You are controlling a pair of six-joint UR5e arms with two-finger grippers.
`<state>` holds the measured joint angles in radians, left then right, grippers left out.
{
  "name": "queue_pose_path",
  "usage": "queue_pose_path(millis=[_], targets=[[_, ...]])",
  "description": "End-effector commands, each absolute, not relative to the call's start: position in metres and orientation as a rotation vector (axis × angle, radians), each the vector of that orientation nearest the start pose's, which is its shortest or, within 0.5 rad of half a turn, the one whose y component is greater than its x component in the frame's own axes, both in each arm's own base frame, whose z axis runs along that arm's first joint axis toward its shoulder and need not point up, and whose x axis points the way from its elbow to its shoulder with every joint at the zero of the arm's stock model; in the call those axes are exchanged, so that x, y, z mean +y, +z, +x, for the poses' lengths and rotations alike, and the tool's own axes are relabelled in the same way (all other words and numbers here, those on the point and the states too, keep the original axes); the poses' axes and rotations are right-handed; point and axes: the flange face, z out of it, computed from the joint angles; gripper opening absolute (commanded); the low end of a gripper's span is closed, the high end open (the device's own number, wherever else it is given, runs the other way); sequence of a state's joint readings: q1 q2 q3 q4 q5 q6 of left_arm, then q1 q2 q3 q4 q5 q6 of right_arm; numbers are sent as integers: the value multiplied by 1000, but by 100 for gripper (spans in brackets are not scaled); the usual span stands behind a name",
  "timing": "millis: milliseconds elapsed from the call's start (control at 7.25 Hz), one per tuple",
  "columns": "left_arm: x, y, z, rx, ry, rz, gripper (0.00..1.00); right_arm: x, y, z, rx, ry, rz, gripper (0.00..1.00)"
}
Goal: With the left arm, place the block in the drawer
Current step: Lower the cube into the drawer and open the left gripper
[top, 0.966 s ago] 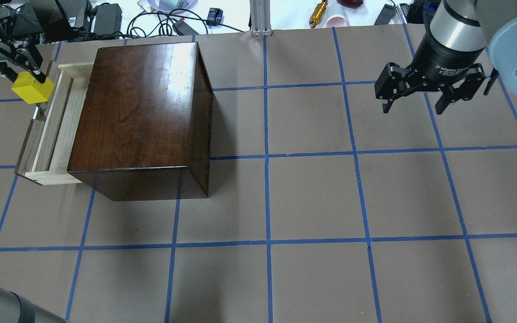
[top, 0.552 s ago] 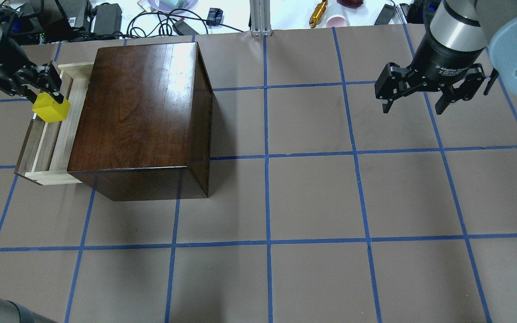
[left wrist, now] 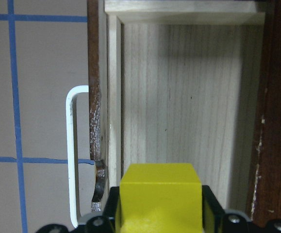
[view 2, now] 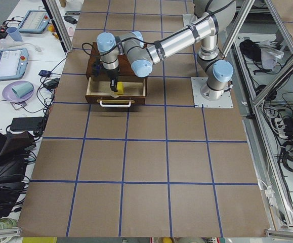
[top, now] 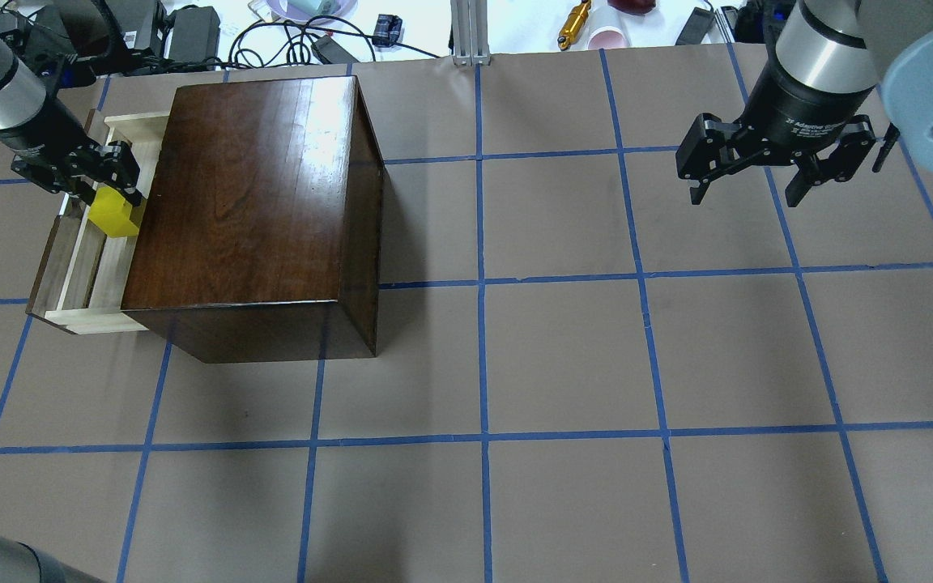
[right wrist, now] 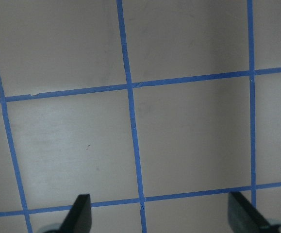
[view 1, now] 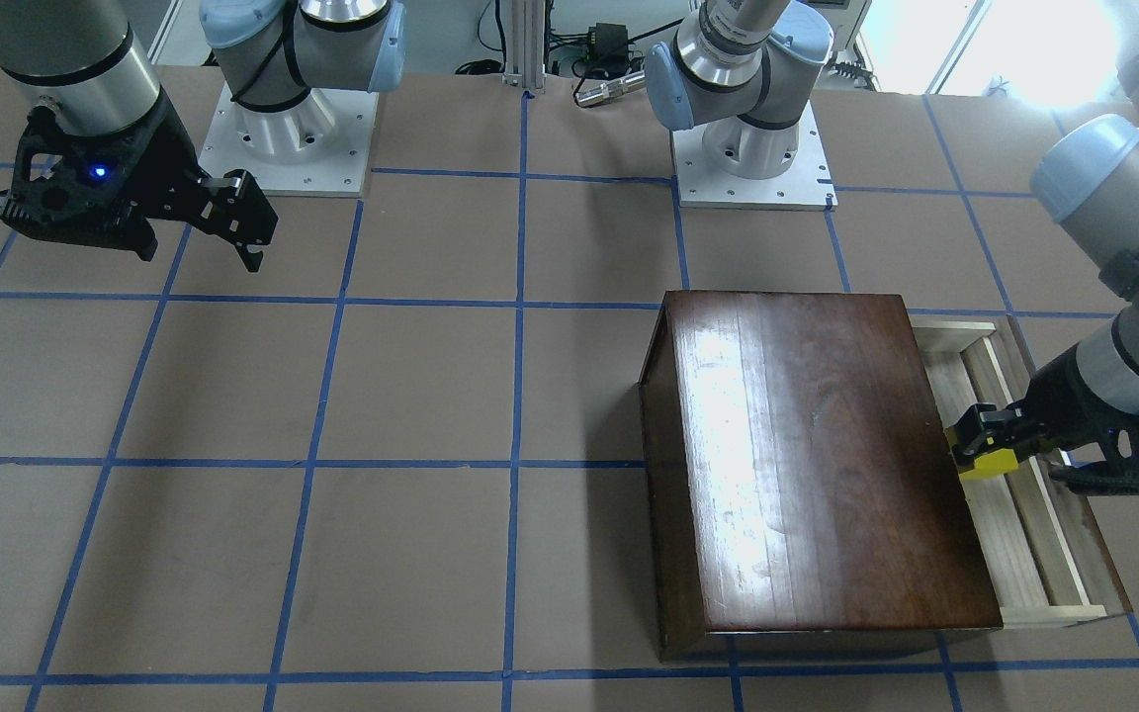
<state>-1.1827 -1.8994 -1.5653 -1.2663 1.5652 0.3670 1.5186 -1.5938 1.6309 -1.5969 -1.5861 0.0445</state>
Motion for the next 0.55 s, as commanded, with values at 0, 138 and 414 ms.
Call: queue_pose_path(millis=[0,138,414], targets=[[-612,339,107,3153,21,-32,100,-487,472,107,3153,17,152,100],[-614,345,112,3148,6,-39,100,-487,472,107,3153,17,152,100],[-606,374,120,3136,-18,-58,100,-487,472,107,3153,17,152,100]])
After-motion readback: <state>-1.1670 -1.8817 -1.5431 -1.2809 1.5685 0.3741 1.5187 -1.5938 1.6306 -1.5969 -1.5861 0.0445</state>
